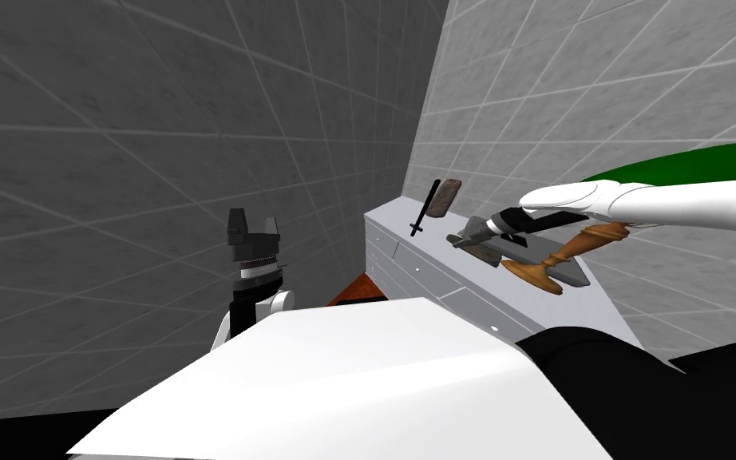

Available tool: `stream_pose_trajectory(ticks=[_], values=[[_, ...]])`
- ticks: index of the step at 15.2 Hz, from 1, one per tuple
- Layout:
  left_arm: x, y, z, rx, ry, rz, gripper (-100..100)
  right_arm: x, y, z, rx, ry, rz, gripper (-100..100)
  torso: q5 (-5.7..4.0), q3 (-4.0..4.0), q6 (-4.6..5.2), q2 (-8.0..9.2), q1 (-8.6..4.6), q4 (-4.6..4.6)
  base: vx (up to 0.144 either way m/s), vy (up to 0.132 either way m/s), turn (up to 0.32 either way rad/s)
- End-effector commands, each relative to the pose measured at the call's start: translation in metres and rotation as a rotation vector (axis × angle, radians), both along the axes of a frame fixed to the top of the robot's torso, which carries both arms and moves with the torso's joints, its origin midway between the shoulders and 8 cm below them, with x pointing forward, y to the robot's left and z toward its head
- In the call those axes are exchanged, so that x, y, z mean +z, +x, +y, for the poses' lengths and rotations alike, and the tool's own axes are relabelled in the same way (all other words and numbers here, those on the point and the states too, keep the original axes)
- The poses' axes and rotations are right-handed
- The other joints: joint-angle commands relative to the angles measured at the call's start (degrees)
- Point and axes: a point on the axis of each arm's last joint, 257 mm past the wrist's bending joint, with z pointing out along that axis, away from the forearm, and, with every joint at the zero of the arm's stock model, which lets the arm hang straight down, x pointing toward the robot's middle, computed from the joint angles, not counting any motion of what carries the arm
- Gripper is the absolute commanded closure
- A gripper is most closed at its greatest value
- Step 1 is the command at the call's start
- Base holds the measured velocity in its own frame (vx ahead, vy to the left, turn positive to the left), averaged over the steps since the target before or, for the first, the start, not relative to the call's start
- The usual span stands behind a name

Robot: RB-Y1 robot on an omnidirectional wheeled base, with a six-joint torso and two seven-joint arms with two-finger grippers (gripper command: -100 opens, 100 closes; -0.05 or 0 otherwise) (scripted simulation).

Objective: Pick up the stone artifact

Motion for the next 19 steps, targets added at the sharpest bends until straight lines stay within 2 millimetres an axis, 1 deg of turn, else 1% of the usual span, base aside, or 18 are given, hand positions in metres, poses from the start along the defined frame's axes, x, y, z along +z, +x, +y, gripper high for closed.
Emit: stream_pose_trajectory(ticks=[1, 2, 5, 6, 7, 11, 12, 18, 19], values=[[0.000, 0.000, 0.000, 0.000, 0.000, 0.000, 0, -0.009, -0.008, -0.005, -0.010, 0.006, -0.003, -100, 0.00, 0.00, 0.00, 0.00, 0.00, 0.00, 0.015, -0.015, 0.052], [0.000, 0.000, 0.000, 0.000, 0.000, 0.000, 0, -0.016, -0.015, -0.010, -0.020, 0.013, -0.004, -100, -0.04, -0.01, 0.03, 0.01, -0.05, -0.02, 0.020, -0.020, 0.093], [0.000, 0.000, 0.000, 0.000, 0.000, 0.000, 0, -0.028, -0.025, -0.016, -0.036, 0.023, -0.007, -100, -0.36, -0.13, 0.15, -0.06, -0.43, -0.20, 0.015, -0.018, 0.086], [0.000, 0.000, 0.000, 0.000, 0.000, 0.000, 0, -0.020, -0.017, -0.013, -0.030, 0.019, -0.012, -100, -0.54, -0.20, 0.18, -0.08, -0.57, -0.31, 0.008, -0.012, 0.022], [0.000, 0.000, 0.000, 0.000, 0.000, 0.000, 0, -0.021, -0.017, -0.014, -0.030, 0.019, -0.014, 100, -0.61, -0.23, 0.19, -0.12, -0.66, -0.34, 0.000, 0.000, 0.000], [0.000, 0.000, 0.000, 0.000, 0.000, 0.000, 0, -0.021, -0.017, -0.014, -0.029, 0.018, -0.014, 100, -0.62, -0.25, 0.20, -0.16, -0.72, -0.35, 0.000, 0.000, 0.000], [0.000, 0.000, 0.000, 0.000, 0.000, 0.000, 0, -0.012, -0.011, -0.007, -0.015, 0.010, -0.003, 100, -0.62, -0.25, 0.20, -0.16, -0.72, -0.34, -0.010, 0.007, -0.111], [0.000, 0.000, 0.000, 0.000, 0.000, 0.000, 0, 0.010, 0.008, 0.007, 0.016, -0.011, 0.002, 100, -0.45, -0.09, 0.26, 0.07, -0.48, -0.23, -0.018, 0.018, -0.093], [0.000, 0.000, 0.000, 0.000, 0.000, 0.000, 0, 0.006, 0.004, 0.005, 0.009, -0.007, 0.001, 100, -0.44, -0.08, 0.27, 0.07, -0.47, -0.22, -0.007, 0.009, -0.023]])
